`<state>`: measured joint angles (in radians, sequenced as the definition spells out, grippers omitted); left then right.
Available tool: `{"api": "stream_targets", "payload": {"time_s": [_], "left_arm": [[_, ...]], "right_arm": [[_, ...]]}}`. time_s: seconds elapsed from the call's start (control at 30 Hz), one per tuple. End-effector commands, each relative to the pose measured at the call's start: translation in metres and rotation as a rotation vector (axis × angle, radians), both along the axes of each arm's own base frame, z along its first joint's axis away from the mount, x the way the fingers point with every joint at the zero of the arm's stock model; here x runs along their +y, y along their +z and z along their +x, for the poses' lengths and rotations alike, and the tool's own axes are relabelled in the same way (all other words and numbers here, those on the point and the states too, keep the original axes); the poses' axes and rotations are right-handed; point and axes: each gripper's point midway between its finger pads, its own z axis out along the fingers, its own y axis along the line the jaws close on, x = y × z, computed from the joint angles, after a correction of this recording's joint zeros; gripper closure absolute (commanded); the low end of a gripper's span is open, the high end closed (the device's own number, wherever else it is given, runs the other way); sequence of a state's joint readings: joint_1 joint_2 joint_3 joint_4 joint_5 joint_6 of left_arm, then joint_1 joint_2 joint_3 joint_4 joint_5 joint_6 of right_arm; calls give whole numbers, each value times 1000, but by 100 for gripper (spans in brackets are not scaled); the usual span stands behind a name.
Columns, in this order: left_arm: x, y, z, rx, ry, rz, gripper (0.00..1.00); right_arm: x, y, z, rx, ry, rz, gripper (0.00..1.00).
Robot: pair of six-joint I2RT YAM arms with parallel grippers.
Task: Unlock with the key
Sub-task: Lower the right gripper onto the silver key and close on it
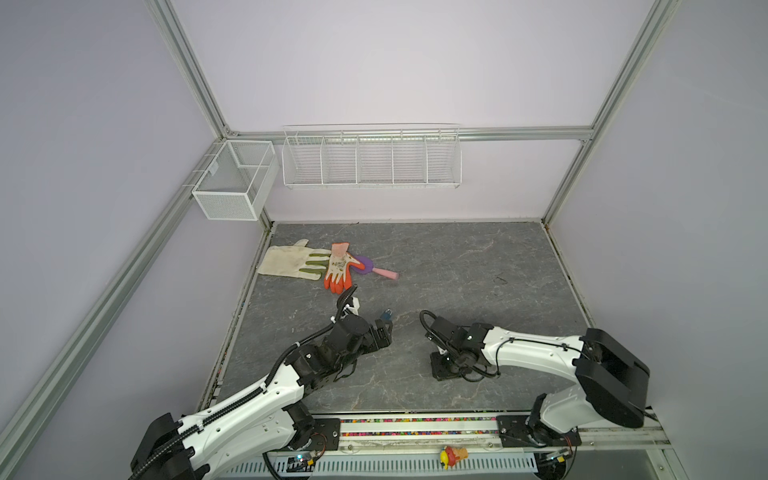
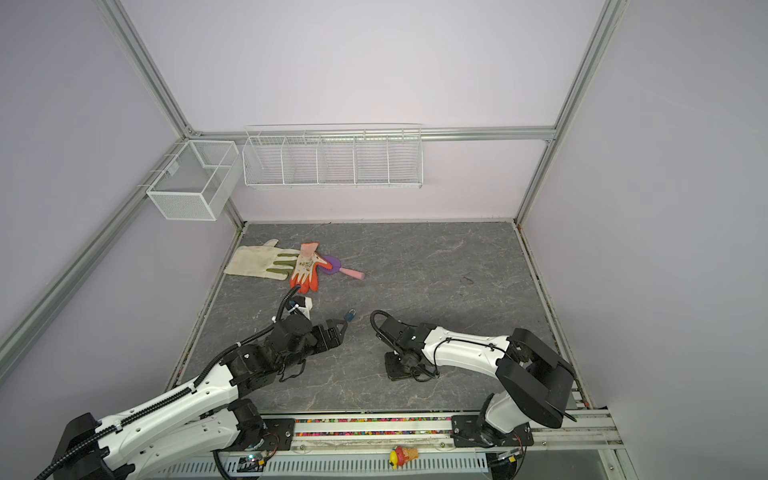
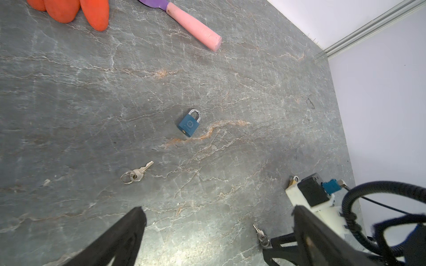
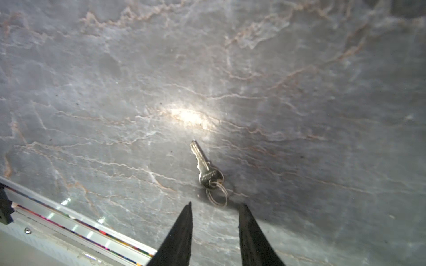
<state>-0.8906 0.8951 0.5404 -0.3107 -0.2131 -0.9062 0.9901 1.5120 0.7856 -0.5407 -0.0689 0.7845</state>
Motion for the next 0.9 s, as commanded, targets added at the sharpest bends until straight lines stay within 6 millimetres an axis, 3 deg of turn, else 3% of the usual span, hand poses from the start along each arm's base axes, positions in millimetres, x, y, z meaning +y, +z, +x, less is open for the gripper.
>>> {"api": "stream_targets", "payload": {"time_s": [0.0, 0.23, 0.87], "left_arm": [[0, 7, 4, -15, 26, -15, 1], [0, 8, 5, -21, 29, -9, 1], [8, 9, 5, -32, 54, 1, 1]], "right_arm": [[1, -4, 1, -3, 3, -17, 66], [0, -7, 5, -20, 6, -45, 73], [9, -17, 12, -39, 11, -76, 76]]}}
